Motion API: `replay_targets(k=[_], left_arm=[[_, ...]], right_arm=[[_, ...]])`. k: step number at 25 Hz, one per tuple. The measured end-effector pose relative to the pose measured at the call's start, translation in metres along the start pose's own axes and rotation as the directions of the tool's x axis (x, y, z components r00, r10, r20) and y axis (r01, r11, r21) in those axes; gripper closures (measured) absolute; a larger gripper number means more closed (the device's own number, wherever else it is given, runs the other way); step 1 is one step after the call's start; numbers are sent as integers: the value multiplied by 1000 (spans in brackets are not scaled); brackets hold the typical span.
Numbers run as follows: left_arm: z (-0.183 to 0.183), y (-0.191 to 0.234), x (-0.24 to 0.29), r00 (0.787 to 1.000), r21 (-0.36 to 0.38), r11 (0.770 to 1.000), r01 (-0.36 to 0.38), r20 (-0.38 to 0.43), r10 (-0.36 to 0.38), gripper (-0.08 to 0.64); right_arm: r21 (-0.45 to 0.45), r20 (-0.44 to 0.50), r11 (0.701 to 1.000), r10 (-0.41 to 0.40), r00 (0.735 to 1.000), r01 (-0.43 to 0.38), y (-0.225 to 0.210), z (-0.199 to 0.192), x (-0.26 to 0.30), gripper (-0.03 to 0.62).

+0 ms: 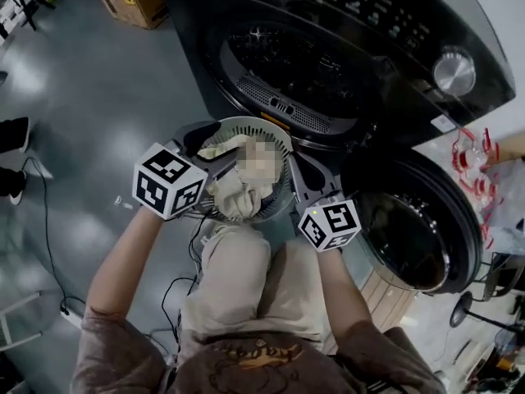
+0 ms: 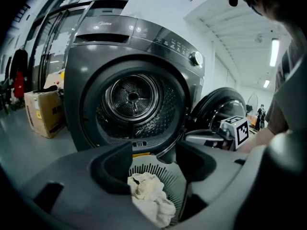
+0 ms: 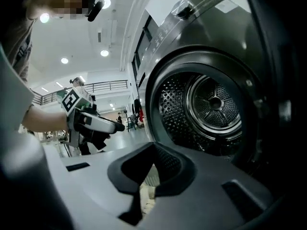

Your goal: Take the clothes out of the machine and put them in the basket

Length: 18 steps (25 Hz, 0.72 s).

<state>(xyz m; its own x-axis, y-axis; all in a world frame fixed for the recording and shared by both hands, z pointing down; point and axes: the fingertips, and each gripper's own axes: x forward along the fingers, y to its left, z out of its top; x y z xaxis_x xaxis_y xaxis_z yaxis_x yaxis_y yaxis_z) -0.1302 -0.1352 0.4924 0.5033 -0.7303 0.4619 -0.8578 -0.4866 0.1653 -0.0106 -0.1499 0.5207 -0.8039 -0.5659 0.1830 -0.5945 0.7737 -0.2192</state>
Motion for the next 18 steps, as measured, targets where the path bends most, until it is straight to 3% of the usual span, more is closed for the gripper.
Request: replay_targets(k=[7, 18], left_arm=[[97, -23, -62, 999, -49, 998, 36, -27, -37, 273], [288, -59, -177, 998, -116, 991, 59, 41, -55, 289]], right_arm=[[7, -112, 996, 88, 990, -88, 61, 124, -12, 595], [66, -96, 996, 74, 993, -67, 106, 362, -58, 595]])
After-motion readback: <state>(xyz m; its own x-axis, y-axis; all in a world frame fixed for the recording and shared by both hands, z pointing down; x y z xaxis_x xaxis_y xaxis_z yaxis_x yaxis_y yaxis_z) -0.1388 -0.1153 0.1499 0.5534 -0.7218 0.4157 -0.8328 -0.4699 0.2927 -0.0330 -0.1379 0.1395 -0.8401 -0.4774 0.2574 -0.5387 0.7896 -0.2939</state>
